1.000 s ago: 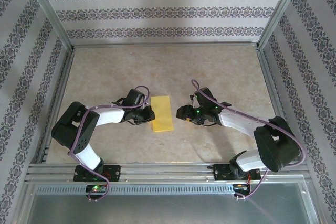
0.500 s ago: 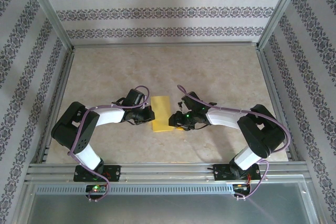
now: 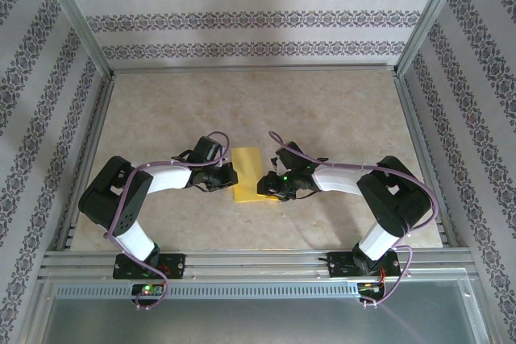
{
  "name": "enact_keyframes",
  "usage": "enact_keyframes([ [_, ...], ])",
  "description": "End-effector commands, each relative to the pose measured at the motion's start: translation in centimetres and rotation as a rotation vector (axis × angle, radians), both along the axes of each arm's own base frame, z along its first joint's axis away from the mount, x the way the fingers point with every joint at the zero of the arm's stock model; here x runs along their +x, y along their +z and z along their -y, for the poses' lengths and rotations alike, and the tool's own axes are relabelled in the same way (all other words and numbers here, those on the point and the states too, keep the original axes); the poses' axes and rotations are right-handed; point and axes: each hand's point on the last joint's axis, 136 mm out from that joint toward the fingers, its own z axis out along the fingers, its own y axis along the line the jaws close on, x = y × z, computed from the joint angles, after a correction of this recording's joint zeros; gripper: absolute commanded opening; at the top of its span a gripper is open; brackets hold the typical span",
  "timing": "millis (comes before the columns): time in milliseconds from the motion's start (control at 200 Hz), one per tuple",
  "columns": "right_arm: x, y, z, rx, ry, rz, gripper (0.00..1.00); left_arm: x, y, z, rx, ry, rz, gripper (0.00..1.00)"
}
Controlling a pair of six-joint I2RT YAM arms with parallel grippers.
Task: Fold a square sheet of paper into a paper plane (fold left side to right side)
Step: Fold the triangle a second time at the center of the table.
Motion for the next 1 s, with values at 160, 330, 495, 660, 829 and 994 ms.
enact_keyframes([
  [160, 0.4, 0.5, -2.0, 0.073, 0.008, 0.004, 0.39, -0.6, -0.6, -0.1, 0.033, -0.013, -0.020, 0.06],
  [330, 1.2, 1.3, -2.4, 0.101, -0.003, 0.035, 0.39, -0.5, -0.7, -0.1, 0.033, -0.012, -0.021, 0.06],
  [495, 1.9, 1.3, -2.1, 0.108, -0.026, 0.047, 0.39, -0.5, -0.5, -0.1, 0.031, -0.013, -0.016, 0.05],
  [660, 2.8, 1.3, -1.9, 0.123, -0.048, 0.056, 0.39, -0.5, -0.5, -0.1, 0.029, -0.016, -0.015, 0.05],
  [829, 3.3, 1.1, -2.3, 0.149, -0.050, 0.040, 0.39, -0.5, -0.3, 0.0, 0.024, -0.018, -0.006, 0.05],
  [994, 3.8, 0.7, -1.9, 0.139, -0.078, 0.032, 0.39, -0.4, -0.2, 0.1, 0.020, -0.016, -0.002, 0.05],
])
